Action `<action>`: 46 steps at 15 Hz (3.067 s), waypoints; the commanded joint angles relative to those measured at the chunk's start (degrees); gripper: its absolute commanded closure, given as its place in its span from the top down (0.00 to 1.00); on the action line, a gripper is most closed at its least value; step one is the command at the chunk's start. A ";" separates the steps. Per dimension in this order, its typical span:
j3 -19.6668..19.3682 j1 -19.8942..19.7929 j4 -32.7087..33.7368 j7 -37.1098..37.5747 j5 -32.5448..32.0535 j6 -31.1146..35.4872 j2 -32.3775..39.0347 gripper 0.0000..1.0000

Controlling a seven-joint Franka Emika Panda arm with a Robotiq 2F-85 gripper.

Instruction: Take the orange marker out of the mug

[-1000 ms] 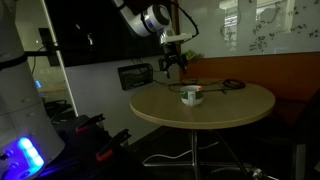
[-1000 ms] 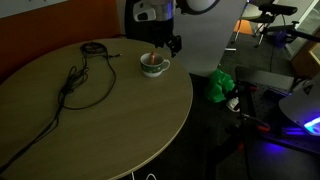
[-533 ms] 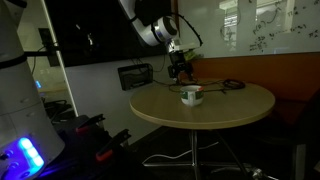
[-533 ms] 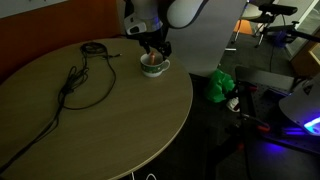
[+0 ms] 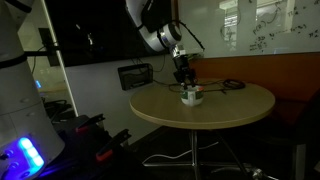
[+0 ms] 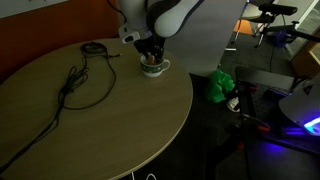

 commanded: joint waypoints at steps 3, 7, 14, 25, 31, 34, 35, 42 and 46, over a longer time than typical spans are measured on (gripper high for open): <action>0.04 0.65 5.01 -0.56 -2.84 -3.66 3.86 0.58; -0.76 1.43 6.10 -0.05 -5.99 -3.81 5.23 0.50; -1.15 1.88 5.63 -0.36 -10.28 -5.36 5.65 0.00; -0.83 3.80 2.16 0.76 -15.48 -12.26 -1.98 0.04; 2.69 2.71 -1.55 -0.28 -12.85 -18.08 -10.07 0.04; 5.59 1.80 -3.87 -0.41 -1.05 -19.14 -10.66 0.04; 6.53 1.54 -5.23 0.66 2.55 -18.05 -10.70 0.04; 9.58 2.38 -11.23 7.81 13.62 -6.22 -9.33 0.04; 9.38 2.34 -13.21 11.05 13.35 2.80 -6.71 0.04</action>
